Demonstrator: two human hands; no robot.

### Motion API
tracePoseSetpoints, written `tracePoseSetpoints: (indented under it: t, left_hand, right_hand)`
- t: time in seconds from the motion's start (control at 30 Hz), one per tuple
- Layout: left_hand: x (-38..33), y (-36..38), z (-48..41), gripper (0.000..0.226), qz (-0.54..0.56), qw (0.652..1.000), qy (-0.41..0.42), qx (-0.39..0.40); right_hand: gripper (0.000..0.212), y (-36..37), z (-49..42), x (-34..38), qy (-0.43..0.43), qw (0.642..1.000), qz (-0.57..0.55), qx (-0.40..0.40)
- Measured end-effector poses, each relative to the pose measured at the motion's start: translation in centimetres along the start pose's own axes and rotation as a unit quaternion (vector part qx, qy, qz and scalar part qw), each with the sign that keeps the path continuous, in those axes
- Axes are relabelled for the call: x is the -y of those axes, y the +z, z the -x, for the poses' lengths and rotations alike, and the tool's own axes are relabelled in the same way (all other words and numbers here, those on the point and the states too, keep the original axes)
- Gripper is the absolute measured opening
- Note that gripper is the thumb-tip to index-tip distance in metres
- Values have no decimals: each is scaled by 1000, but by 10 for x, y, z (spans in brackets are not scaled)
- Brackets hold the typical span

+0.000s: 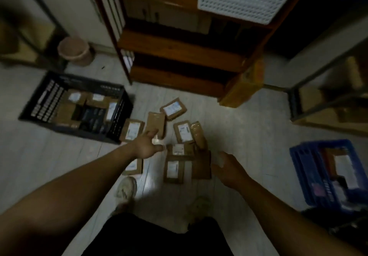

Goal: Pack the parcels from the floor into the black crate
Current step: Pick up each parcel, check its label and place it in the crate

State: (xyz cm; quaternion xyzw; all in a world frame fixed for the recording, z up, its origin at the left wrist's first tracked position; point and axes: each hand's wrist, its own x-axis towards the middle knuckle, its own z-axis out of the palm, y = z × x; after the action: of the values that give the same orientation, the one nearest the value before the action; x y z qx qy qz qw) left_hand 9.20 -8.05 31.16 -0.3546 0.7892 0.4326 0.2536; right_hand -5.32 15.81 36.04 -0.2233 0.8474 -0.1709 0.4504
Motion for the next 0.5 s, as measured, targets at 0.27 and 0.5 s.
tracePoseSetpoints:
  t: [0.27, 0.5]
  left_hand:
    - [65, 114, -63, 107, 79, 991, -104, -12]
    - [129, 201, -202, 111, 56, 997, -46, -34]
  right_hand:
    - [59, 53, -103, -134, 54, 998, 24, 33]
    - [73, 163, -259, -219, 58, 998, 11, 13]
